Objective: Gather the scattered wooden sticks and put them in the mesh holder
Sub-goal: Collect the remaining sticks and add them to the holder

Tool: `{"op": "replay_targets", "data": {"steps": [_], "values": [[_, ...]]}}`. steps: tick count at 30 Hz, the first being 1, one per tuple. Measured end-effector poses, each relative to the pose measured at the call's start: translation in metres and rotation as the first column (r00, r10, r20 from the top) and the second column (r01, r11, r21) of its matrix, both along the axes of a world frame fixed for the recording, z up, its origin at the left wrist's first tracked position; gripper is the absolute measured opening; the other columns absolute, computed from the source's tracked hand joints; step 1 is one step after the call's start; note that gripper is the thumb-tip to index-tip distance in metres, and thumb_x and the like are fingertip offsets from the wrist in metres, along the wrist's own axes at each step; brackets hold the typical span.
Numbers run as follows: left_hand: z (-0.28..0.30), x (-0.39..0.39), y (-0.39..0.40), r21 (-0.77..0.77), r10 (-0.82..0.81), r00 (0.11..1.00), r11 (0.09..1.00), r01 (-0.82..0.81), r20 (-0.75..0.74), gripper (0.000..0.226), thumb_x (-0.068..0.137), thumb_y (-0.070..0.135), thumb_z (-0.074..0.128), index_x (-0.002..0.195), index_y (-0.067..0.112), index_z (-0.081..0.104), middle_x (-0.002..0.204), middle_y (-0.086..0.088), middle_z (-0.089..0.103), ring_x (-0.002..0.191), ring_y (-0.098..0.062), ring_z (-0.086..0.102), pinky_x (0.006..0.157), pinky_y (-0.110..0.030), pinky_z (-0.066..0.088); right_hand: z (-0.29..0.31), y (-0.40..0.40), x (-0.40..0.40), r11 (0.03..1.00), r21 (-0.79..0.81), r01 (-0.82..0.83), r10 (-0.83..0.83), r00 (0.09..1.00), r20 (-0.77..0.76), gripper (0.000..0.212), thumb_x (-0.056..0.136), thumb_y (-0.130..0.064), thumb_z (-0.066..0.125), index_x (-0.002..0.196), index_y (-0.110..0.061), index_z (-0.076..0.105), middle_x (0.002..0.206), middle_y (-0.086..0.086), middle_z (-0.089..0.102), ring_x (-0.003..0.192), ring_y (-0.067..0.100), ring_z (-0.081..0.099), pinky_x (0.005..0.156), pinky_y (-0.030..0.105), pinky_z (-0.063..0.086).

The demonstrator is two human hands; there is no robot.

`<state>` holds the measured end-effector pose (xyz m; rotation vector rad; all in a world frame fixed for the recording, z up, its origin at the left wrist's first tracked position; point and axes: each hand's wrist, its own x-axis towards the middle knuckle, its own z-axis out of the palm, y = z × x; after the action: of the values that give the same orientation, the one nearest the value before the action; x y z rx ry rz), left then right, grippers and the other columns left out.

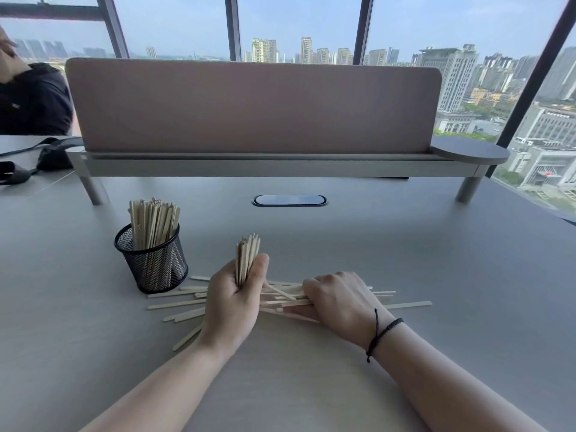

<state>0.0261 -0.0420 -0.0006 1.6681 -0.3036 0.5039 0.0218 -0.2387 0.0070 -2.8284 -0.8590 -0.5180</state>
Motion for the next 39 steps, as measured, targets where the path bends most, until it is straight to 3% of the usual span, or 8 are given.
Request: {"op": "replay_targets", "data": {"steps": [4,9,16,21,27,30,35,39], "values": [[0.008,-0.001,0.007,-0.129,0.057,0.998,0.990,-0.052,0.039,0.054,0.094,0.051,0.055,0.057,0.013,0.046,0.047,0.005,0.040,0.043,-0.018,0.034,0.052,-0.029,0.027,0.005,-0.010,0.001,0.996,0.068,0.061,-0.071,0.986,0.151,0.058,0.087,-0.072,0.041,0.065,-0.019,0.039,0.046,0.001,0.049,0.040,0.031,0.049,0.039,0.026,0.024],[0.006,-0.004,0.008,0.003,0.077,0.993,0.997,-0.077,0.087,0.066,0.094,0.055,0.057,0.057,0.006,0.032,0.050,-0.020,0.029,0.045,-0.030,0.029,0.044,-0.044,0.028,-0.002,-0.019,0.001,0.989,0.092,0.115,-0.124,0.988,0.095,0.060,0.084,-0.078,0.035,0.072,-0.020,0.029,0.055,0.003,0.054,0.052,0.035,0.051,0.044,0.031,0.026],[0.009,-0.006,0.005,0.106,0.036,0.996,0.993,-0.045,0.086,0.050,0.093,0.041,0.061,0.057,0.026,0.029,0.049,0.008,0.029,0.049,-0.007,0.025,0.049,-0.026,0.023,-0.003,-0.026,0.003,0.988,-0.025,0.153,-0.150,0.984,0.098,0.049,0.088,-0.058,0.050,0.065,-0.018,0.034,0.055,-0.001,0.044,0.049,0.032,0.041,0.044,0.029,0.018],[0.006,-0.002,0.004,0.094,0.009,1.000,0.996,-0.012,0.028,0.053,0.091,0.047,0.060,0.063,0.002,0.053,0.047,0.008,0.039,0.046,-0.005,0.034,0.051,-0.028,0.031,0.003,-0.034,0.003,0.972,-0.052,0.228,-0.223,0.971,0.086,0.045,0.083,-0.046,0.058,0.061,-0.019,0.029,0.048,-0.002,0.031,0.045,0.031,0.031,0.043,0.025,0.014],[0.005,0.000,0.004,0.080,-0.061,0.998,0.995,0.061,-0.008,0.049,0.088,0.050,0.066,0.069,0.005,0.057,0.055,0.002,0.054,0.055,-0.004,0.052,0.054,-0.026,0.039,0.016,-0.033,0.000,0.971,0.055,0.232,-0.236,0.969,0.074,0.050,0.085,-0.043,0.064,0.061,-0.019,0.028,0.045,-0.001,0.023,0.045,0.029,0.028,0.040,0.023,0.013],[0.007,-0.001,0.003,0.065,-0.151,0.986,0.986,0.156,-0.077,0.027,0.087,0.023,0.079,0.077,0.007,0.061,0.067,-0.007,0.071,0.071,-0.006,0.073,0.062,-0.017,0.050,0.011,-0.032,0.000,0.964,0.071,0.257,-0.260,0.964,0.050,0.051,0.087,-0.043,0.064,0.060,-0.018,0.028,0.044,0.001,0.026,0.046,0.030,0.031,0.041,0.025,0.016],[0.008,-0.009,0.003,0.169,-0.213,0.967,0.957,0.235,-0.139,0.020,0.085,0.043,0.078,0.084,0.024,0.071,0.057,-0.004,0.068,0.056,-0.011,0.068,0.061,-0.025,0.052,0.013,-0.030,0.001,0.943,0.130,0.307,-0.313,0.949,0.031,0.057,0.090,-0.053,0.057,0.057,-0.020,0.023,0.044,0.002,0.027,0.048,0.029,0.032,0.041,0.028,0.021],[0.010,-0.009,0.002,0.217,-0.191,0.959,0.947,0.236,-0.209,0.024,0.072,0.026,0.091,0.085,0.029,0.071,0.058,0.000,0.066,0.050,-0.004,0.053,0.056,-0.019,0.045,0.014,-0.027,0.001,0.931,0.163,0.327,-0.335,0.942,0.027,0.057,0.089,-0.059,0.047,0.058,-0.018,0.023,0.044,0.003,0.029,0.048,0.030,0.033,0.042,0.026,0.019]]}}
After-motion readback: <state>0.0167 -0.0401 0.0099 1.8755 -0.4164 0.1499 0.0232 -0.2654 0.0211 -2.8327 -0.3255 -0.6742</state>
